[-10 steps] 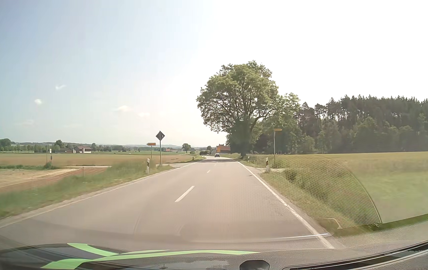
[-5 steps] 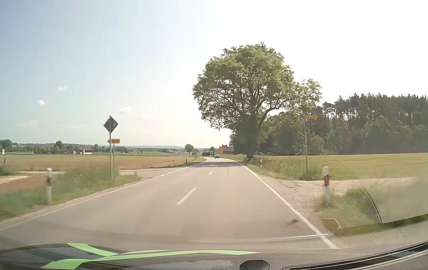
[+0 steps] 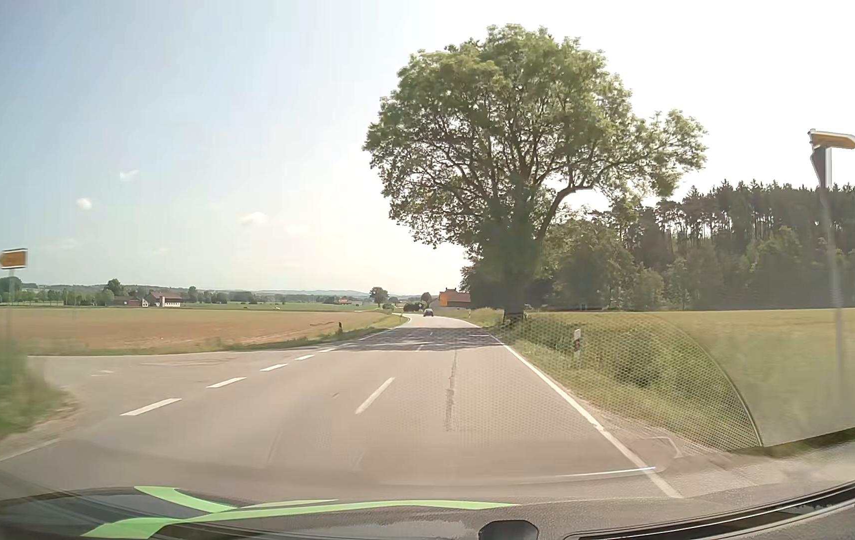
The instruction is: Follow the waypoints while adhering to traffic rules and regulations
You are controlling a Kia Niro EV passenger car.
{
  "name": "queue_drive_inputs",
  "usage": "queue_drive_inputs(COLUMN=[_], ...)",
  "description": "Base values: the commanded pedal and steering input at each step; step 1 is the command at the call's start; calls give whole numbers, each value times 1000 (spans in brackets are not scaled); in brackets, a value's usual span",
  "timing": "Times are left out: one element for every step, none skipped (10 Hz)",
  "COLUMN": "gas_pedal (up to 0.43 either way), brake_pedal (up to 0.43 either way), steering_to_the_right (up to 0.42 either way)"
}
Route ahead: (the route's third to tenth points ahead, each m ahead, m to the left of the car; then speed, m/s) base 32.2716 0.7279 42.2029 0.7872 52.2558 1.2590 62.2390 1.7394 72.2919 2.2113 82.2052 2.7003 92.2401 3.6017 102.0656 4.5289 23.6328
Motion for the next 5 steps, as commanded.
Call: queue_drive_inputs(gas_pedal=[118,118,118,118,118], brake_pedal=[0,0,0,0,0], steering_to_the_right=[-2,-2,-2,-3,-3])
